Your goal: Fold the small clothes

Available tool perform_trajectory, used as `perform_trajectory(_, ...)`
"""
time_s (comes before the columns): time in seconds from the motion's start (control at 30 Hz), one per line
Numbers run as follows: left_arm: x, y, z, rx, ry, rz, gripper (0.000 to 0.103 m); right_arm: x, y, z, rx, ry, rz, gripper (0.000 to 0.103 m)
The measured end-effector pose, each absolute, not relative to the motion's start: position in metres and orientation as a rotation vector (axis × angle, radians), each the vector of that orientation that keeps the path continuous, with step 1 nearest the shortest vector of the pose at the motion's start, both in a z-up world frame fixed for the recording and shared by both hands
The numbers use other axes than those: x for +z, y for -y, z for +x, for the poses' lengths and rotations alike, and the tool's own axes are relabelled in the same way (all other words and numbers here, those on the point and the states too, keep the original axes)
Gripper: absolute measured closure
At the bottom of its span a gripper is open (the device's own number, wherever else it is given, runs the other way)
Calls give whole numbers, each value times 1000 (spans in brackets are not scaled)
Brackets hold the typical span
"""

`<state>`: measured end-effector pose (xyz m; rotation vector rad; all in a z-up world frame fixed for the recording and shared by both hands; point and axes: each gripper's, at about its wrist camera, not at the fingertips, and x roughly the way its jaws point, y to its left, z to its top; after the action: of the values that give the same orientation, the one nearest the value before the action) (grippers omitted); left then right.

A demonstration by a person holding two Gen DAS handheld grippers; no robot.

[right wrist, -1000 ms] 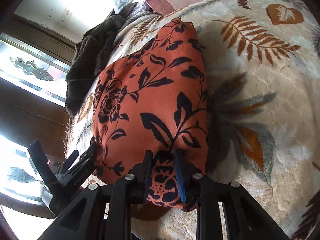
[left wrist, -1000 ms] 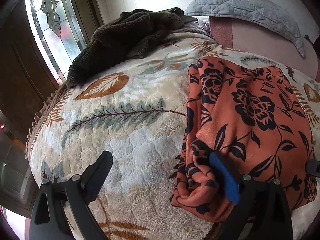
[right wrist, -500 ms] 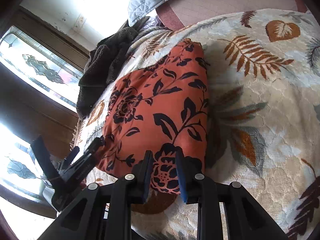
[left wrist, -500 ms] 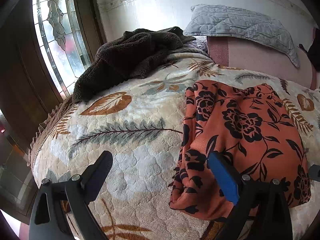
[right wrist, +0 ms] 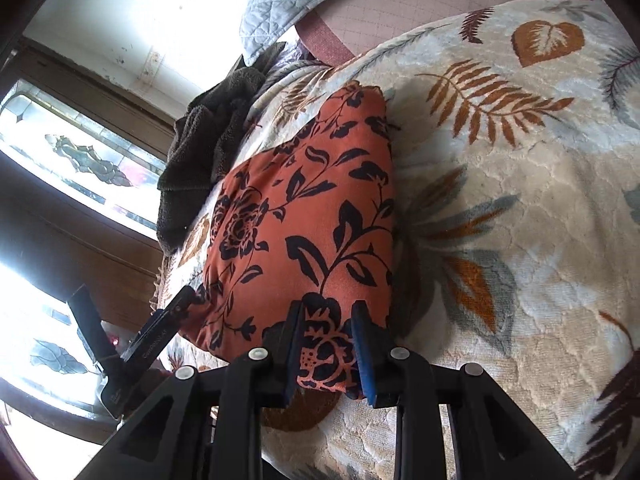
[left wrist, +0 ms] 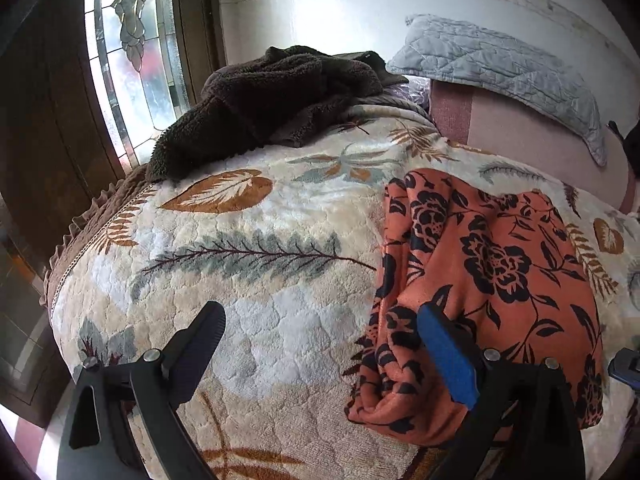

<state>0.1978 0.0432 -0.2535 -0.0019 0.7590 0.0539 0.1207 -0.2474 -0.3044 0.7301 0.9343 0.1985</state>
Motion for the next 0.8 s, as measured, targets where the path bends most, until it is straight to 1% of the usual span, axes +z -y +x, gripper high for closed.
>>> perform_trajectory(0.03, -253, -49, 199, 59, -760, -37, 6, -305, 253, 120, 187, -931, 751, 74)
perform_trajectory(0.1, -255, -60, 203, 68, -781, -97, 6, -307, 262, 120, 170, -921, 791, 68)
perform_trajectory(0.13, -257, -64, 204, 70, -791, -121, 6, -307, 266, 120, 163, -915, 808, 62)
perform_trajectory(0.17, -258, -66, 205, 69, -794, -139, 6, -306, 269, 120, 153, -900, 821, 51)
perform_trajectory(0.2, -258, -66, 204, 67, -791, -142, 6, -304, 271, 119, 149, -873, 828, 48)
perform_trajectory(0.27, -262, -58, 205, 92, -797, -69, 6, -300, 270, 120, 178, -849, 819, 48)
perform_trajectory(0.37, -284, -45, 215, 153, -888, 73, 6, -304, 257, 128, 231, -880, 802, 48)
perform_trajectory(0.43, -291, -47, 218, 180, -921, 83, 6, -317, 243, 137, 250, -969, 765, 48)
perform_trajectory(0.53, -287, -56, 213, 176, -909, 28, 6, -338, 235, 145, 210, -1079, 729, 48)
perform_trajectory(0.6, -281, -58, 208, 169, -883, 8, 6, -336, 240, 141, 212, -1058, 773, 48)
perform_trajectory(0.7, -264, -63, 197, 141, -786, -44, 6, -316, 250, 129, 220, -957, 765, 48)
perform_trajectory(0.8, -250, -61, 189, 93, -697, -81, 6, -309, 266, 119, 211, -897, 820, 48)
